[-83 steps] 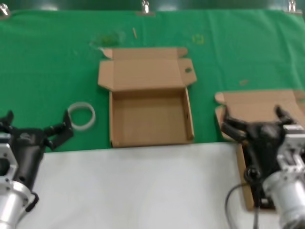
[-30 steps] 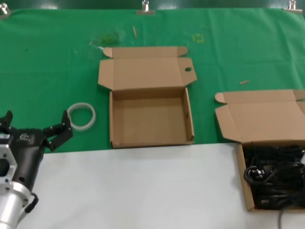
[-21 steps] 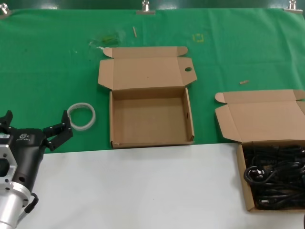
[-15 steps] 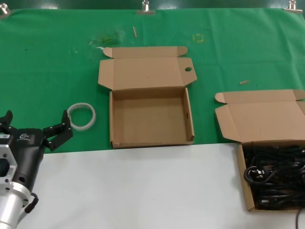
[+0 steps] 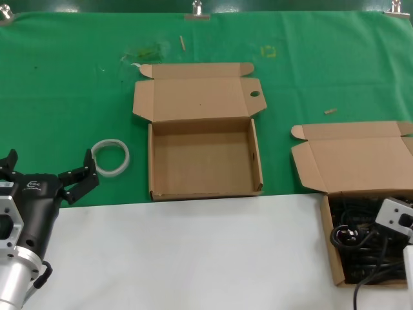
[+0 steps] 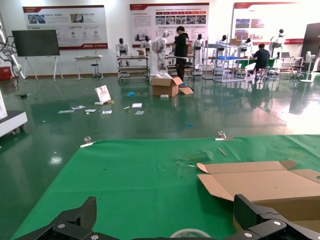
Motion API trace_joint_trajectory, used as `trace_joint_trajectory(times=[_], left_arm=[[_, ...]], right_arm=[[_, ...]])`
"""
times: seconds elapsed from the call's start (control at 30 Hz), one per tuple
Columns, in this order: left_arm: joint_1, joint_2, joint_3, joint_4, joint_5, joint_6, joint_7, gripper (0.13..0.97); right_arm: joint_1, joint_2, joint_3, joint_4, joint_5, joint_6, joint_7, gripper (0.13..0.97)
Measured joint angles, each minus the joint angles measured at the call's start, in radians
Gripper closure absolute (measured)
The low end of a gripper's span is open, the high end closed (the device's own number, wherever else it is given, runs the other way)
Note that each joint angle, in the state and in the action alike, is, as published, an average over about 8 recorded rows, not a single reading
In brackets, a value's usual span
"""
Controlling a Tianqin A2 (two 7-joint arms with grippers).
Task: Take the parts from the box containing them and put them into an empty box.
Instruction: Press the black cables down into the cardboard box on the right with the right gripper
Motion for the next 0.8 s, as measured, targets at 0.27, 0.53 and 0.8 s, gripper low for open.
trace_joint_trajectory(times=[0.27,0.53,0.8], left_arm=[[0.0,0.0,0.0,0.0,0.0,0.0,0.0,0.132],[0.0,0.0,0.0,0.0,0.0,0.0,0.0,0.132],[0.0,0.0,0.0,0.0,0.0,0.0,0.0,0.132]], right_arm=[[-0.008,-0.003,-0.032,-0.024,0.0,-0.016,0.047,0.129],[0.011,-0.003,-0.058,-0.079,0.0,-0.043,0.101,0.129],[0.028,-0.003,-0.085,-0.126,0.0,-0.068,0.137,0.129]])
